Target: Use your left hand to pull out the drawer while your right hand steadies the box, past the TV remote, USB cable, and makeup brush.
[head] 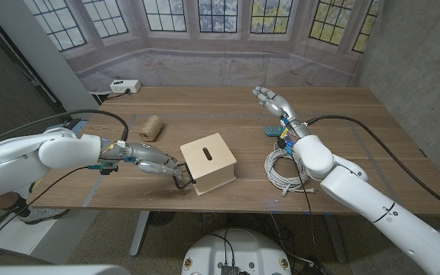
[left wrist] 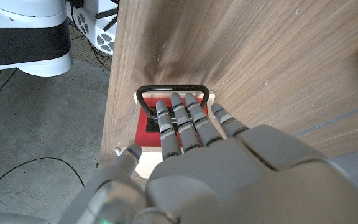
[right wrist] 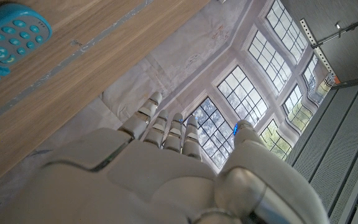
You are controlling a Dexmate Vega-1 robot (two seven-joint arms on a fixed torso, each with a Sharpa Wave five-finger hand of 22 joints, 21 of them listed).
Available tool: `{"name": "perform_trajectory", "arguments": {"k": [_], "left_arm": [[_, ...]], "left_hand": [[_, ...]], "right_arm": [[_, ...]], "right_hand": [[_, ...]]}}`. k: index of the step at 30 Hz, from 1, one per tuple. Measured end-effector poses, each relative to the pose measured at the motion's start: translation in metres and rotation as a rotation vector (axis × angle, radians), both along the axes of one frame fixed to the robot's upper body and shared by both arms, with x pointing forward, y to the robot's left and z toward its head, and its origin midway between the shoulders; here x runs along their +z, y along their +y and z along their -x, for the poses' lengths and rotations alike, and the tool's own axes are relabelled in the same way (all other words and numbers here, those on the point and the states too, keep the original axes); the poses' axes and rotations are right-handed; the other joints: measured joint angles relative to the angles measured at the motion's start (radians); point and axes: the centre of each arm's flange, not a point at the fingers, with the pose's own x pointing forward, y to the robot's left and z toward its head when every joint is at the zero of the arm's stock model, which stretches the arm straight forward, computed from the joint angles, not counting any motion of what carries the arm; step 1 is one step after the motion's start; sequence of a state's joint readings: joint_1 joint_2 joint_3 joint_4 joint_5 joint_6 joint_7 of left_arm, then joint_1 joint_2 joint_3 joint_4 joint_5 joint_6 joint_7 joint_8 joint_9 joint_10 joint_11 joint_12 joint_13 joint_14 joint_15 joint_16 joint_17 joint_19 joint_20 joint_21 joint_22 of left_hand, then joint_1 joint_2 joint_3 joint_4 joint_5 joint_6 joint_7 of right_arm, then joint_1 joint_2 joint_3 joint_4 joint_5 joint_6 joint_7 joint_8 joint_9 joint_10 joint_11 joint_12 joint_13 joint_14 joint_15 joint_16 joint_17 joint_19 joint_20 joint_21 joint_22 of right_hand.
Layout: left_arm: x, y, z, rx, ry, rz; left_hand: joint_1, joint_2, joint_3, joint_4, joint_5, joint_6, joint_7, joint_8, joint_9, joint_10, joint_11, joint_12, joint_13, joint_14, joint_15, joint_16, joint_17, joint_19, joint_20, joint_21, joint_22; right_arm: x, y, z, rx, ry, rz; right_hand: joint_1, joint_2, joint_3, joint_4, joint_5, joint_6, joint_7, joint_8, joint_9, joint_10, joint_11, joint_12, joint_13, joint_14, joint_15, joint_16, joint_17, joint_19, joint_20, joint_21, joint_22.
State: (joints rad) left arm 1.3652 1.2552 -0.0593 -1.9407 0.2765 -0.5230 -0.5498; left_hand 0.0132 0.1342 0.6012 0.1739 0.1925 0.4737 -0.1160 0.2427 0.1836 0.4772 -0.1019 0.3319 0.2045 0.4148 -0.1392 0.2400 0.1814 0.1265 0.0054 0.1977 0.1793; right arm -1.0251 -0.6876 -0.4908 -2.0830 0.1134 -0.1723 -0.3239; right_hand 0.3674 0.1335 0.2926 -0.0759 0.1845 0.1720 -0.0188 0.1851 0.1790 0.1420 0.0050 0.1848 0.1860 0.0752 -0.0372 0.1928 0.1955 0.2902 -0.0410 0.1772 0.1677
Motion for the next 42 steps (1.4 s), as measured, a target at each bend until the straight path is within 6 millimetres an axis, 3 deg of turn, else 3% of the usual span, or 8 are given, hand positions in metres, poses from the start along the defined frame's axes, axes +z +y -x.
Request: {"name": "perform_trajectory", "arguments": {"k": [42], "left_arm": [[-0.014, -0.014, -0.015, 0.003, 0.008, -0.076]], "left_hand": [[0.000, 0.000, 0.000, 0.000, 0.000, 0.037, 0.005, -0.007, 0.005, 0.016, -0.005, -0.010, 0.000, 0.014, 0.003, -0.012, 0.000, -0.030, 0.005, 0.000, -0.003]], "right_arm": [[-0.010, 0.034, 0.022, -0.003, -0.005, 0.157]], "right_hand": [[0.004, 0.004, 0.000, -0.008, 0.000, -0.003, 0.003, 0.000, 0.000, -0.005, -0.005, 0.000, 0.000, 0.000, 0.000, 0.000, 0.000, 0.000, 0.000, 0.000, 0.000]]}}
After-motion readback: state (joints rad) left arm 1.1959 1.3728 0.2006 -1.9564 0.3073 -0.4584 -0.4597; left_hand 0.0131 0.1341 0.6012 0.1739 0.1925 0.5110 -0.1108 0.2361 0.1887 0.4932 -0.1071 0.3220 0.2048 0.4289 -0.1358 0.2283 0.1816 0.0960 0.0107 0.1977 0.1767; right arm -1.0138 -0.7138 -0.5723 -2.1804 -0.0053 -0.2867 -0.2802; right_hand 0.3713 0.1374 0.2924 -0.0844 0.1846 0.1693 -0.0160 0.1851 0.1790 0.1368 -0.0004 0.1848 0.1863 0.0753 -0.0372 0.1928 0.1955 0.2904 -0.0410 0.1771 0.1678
